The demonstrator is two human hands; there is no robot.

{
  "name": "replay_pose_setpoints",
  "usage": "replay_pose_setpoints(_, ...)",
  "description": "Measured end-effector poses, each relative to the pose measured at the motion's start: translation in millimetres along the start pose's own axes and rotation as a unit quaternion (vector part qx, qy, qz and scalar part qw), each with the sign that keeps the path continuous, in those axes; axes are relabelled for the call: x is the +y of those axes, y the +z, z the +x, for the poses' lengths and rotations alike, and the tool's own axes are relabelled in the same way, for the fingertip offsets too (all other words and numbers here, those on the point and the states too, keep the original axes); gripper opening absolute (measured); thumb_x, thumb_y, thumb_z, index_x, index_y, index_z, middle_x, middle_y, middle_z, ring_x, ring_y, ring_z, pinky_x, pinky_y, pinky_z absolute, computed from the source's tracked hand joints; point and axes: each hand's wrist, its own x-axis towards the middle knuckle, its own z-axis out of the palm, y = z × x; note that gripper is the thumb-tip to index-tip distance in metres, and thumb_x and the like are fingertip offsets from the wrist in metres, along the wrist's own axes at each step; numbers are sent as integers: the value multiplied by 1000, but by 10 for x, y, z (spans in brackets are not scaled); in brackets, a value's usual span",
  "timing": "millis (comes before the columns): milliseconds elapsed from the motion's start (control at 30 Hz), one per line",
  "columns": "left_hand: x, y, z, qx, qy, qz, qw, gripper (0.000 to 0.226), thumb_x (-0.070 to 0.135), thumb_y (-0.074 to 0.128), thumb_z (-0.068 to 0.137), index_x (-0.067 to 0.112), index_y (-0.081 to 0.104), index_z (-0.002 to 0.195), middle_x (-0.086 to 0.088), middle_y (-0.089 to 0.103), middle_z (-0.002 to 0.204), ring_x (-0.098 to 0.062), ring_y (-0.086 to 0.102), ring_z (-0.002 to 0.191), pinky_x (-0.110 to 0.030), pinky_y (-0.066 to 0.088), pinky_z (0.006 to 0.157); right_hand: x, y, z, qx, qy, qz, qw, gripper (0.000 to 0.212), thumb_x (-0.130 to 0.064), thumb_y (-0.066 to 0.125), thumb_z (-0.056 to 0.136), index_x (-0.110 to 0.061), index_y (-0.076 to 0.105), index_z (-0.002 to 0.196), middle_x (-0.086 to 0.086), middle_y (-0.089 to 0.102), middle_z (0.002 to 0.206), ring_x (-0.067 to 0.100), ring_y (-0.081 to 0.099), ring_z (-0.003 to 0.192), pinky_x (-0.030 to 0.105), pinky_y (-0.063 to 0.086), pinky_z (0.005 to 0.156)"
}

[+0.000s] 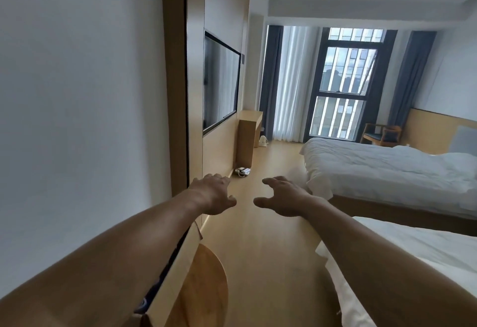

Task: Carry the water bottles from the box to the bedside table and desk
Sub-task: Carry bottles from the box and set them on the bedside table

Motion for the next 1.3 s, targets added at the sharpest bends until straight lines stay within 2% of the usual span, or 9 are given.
replay_pose_setpoints(333,-362,532,1389,-29,-152,-17,988,66,50,45,99,19,30,155,-3,34,161,-24,32,147,-47,32,115,390,333,1972,-90,-148,14,985,79,-55,58,92,-20,26,155,5,24,161,29,24,146,47,29,117)
replay_pose_setpoints(600,-968,1018,1824,-74,-281,-41,956,59,48,43,97,17,40,148,-5,43,153,-24,41,137,-44,38,110,19,781,3062,-164,-266,-10,950,69,-49,56,95,-13,36,149,10,35,155,30,36,140,44,35,112)
replay_pose_setpoints(667,-1163,1169,1907,-75,-307,-54,947,60,49,42,97,18,39,148,-5,43,153,-25,41,138,-44,38,110,-159,997,3287,-186,-276,-11,943,71,-54,57,92,-19,35,150,7,32,157,30,34,142,45,35,113)
replay_pose_setpoints(733,-1363,1339,1980,-75,-324,-63,941,61,49,42,98,18,37,150,-5,42,154,-25,41,138,-45,38,111,-359,1271,3530,-208,-292,-23,933,57,-63,56,86,-32,50,134,4,43,144,27,42,133,49,40,110)
replay_pose_setpoints(800,-1575,1511,2055,-76,-338,-79,935,57,49,42,97,19,42,145,-4,45,150,-25,43,135,-45,39,108,-563,1550,3780,-236,-308,-52,920,55,-67,54,82,-30,58,122,2,46,142,25,45,129,50,43,106)
replay_pose_setpoints(900,-1872,1735,2139,-86,-368,-107,920,44,48,46,96,19,50,129,-4,53,139,-24,48,125,-44,43,101,-822,1822,3973,-271,-337,-54,900,73,-58,57,88,-23,37,149,3,33,156,28,38,140,46,37,111)
replay_pose_setpoints(967,-2035,1890,2147,-89,-388,-118,910,49,47,47,95,18,49,135,-4,51,142,-24,48,127,-45,43,101,-943,2045,4135,-306,-348,-57,884,70,-52,57,92,-22,35,150,5,37,154,28,41,137,42,38,109)
replay_pose_setpoints(1100,-2231,2188,2059,-99,-433,-136,885,55,48,45,98,17,45,143,-6,45,150,-26,44,134,-44,42,105,-1184,2472,4342,-360,-382,-79,847,53,-48,57,93,-18,50,136,6,56,134,23,57,114,34,47,93)
replay_pose_setpoints(1300,-2404,2622,1985,-125,-505,-154,840,59,47,42,98,13,41,146,-9,39,154,-28,34,143,-52,36,111,-1403,3215,4555,-418,-447,-151,776,63,-48,58,93,-18,42,146,6,53,142,25,52,126,40,44,104)
